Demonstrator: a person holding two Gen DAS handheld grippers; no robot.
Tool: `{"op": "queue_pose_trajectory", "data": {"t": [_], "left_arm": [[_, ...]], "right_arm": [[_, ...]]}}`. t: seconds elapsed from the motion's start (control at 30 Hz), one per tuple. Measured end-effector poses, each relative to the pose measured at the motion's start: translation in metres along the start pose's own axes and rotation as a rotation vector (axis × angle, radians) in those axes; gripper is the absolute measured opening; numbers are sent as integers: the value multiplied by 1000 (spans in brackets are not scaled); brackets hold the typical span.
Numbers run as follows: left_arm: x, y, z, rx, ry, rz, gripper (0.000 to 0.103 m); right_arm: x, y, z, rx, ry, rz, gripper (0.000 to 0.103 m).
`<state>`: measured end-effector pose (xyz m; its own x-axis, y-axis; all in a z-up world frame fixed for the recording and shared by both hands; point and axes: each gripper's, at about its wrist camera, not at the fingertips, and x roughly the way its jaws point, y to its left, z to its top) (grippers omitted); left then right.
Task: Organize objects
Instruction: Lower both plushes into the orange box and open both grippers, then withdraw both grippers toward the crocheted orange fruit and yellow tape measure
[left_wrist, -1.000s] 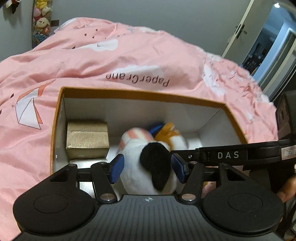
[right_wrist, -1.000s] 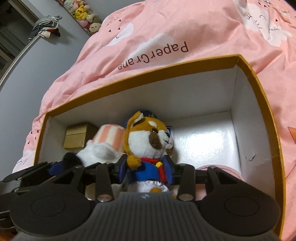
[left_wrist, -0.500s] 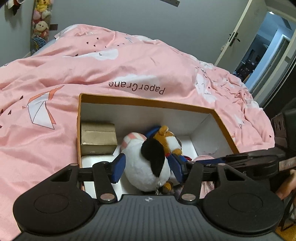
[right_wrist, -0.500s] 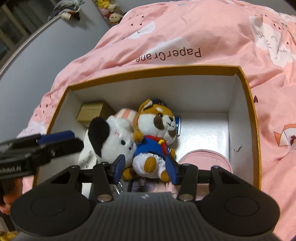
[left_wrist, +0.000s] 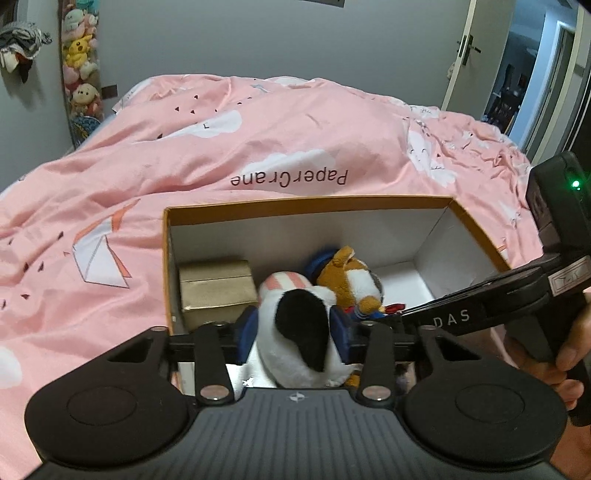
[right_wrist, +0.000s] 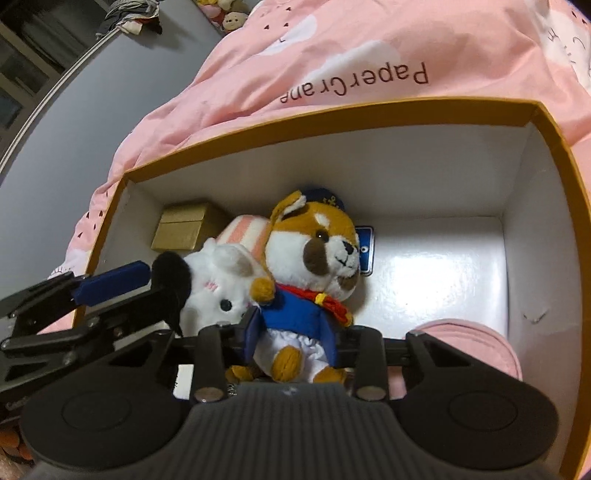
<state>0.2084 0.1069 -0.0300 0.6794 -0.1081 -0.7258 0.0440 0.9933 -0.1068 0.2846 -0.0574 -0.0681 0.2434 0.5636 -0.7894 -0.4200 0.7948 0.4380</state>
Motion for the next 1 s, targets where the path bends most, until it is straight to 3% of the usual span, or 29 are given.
{"op": "queue_pose_trajectory", "data": {"t": [0.27,0.53,0.63,0.8,1.0], "left_arm": [[0,-1,-1,1,-26,18,43],[-40,-12,0,-5,-104,10,43],[-59,-28,-5,3,-123,-14,43],[-90,-58,-28,46,-120,-142,39],[-98,-92,-66,91,-56,-219,38]], "right_arm": [[2,1,0,5,14,-20,37],[-52,23,-21,-89,-119,-96,45],[-86,35,-39,-138,-188,-115,45],[-141,41,-89,-172,-289,-117,44],[-164,28,-163,-129,-297,-207,44]]}}
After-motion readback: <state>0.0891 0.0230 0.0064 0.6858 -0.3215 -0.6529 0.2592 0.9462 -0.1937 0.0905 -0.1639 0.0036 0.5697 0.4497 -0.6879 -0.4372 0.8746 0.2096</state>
